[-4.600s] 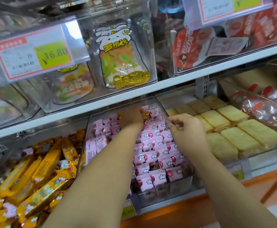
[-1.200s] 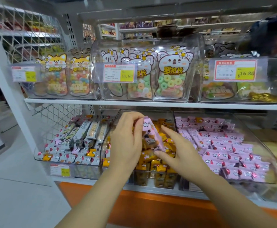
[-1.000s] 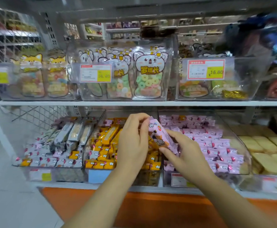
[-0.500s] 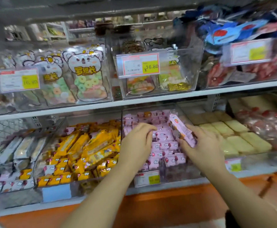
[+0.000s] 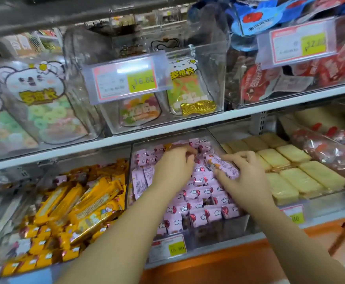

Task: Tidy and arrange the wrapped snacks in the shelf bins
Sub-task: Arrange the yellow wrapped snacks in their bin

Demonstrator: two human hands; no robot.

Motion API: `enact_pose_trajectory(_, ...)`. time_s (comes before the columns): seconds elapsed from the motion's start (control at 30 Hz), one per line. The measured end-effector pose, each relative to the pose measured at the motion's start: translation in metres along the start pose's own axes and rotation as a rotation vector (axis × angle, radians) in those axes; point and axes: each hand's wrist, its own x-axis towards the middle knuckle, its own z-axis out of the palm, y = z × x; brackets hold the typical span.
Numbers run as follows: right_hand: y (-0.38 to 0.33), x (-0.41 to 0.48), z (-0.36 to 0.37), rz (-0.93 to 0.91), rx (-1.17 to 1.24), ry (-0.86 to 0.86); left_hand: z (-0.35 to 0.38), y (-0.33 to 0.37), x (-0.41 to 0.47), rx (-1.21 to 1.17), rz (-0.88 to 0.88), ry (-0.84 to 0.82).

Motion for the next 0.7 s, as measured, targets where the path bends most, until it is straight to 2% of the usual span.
enact_pose_trajectory(0.1, 0.01, 0.003, -0.002, 0.025, 0.205, -0.086, 0.015, 0.006, 0.038, -0.043, -0.134, -0.07)
enact_pose_trajectory(0.2, 0.015, 0.003, -0.006, 0.023, 0.319, -0.138, 0.035, 0.007, 0.07, -0.068, -0.208, -0.035)
enact_pose_trajectory(0.3, 0.02, 0.003, -0.007, 0.024, 0.407, -0.163, 0.052, 0.001, 0.09, 0.001, -0.189, -0.003)
enact_pose_trajectory(0.43, 0.025, 0.008, -0.003, 0.061, 0.524, -0.152, 0.06, -0.004, 0.106, -0.032, -0.102, 0.007)
enact_pose_trajectory(0.7, 0.03, 0.015, 0.003, 0.091, 0.539, -0.12, 0.074, -0.015, 0.123, 0.003, -0.067, -0.067)
